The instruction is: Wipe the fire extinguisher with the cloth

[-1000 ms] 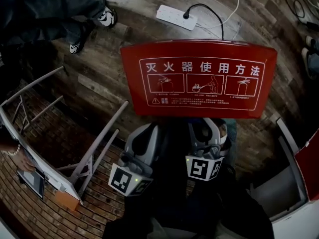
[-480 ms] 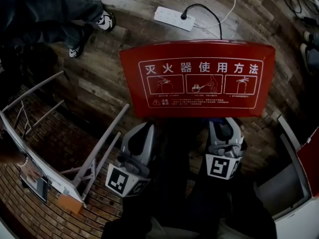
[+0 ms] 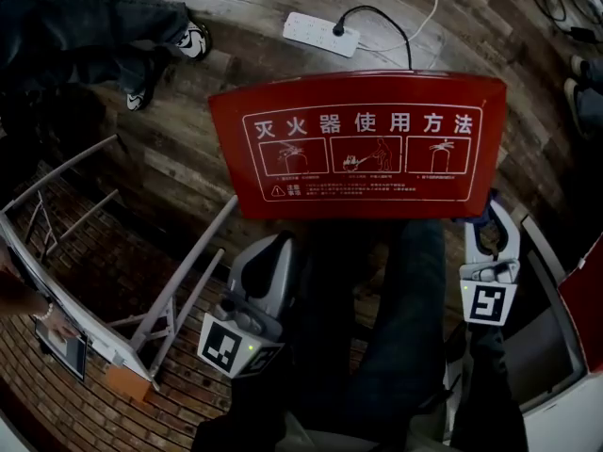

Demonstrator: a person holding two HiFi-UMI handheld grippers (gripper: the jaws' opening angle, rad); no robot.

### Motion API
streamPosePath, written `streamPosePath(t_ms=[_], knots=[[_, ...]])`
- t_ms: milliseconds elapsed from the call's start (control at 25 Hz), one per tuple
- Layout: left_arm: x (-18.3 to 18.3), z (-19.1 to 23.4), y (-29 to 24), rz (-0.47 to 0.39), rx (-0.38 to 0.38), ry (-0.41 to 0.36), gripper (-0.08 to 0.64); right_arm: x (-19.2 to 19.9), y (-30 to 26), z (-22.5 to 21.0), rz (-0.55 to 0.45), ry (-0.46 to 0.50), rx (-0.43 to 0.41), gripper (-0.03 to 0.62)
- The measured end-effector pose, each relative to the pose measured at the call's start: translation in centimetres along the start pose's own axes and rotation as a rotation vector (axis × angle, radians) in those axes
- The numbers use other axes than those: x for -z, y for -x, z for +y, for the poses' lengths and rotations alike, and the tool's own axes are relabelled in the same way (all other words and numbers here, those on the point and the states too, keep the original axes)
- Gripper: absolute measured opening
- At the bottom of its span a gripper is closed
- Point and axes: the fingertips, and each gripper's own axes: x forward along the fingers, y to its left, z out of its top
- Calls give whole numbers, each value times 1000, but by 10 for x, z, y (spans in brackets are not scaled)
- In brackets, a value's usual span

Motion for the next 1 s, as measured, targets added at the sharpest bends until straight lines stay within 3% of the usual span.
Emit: streamPosePath(t_ms=[200,320,480,640,760,880,1000], knots=[[8,-12,-5,19,-15,9,5,-15,-23,-42,-69,41,-53,107],[13,-23,-10,23,-23,15,5,-41,-53,-58,-113,96,-139,107],[14,-39,-18,19,-32,12,5,-52,-101,-78,-127,55,-268,106],[15,-51,-27,11,-56,16,5,-63,-133,-91,-179,-30,-312,106],[18,-60,-35,10,-69,26,5,-55,-123,-80,-183,-48,-375,104],[22,-72,-48,14,-59,33,5,-25,-91,-44,-125,-2,-517,104],[26,-87,-63,20,-32,40,5,2,-65,-17,-67,-46,-604,103]])
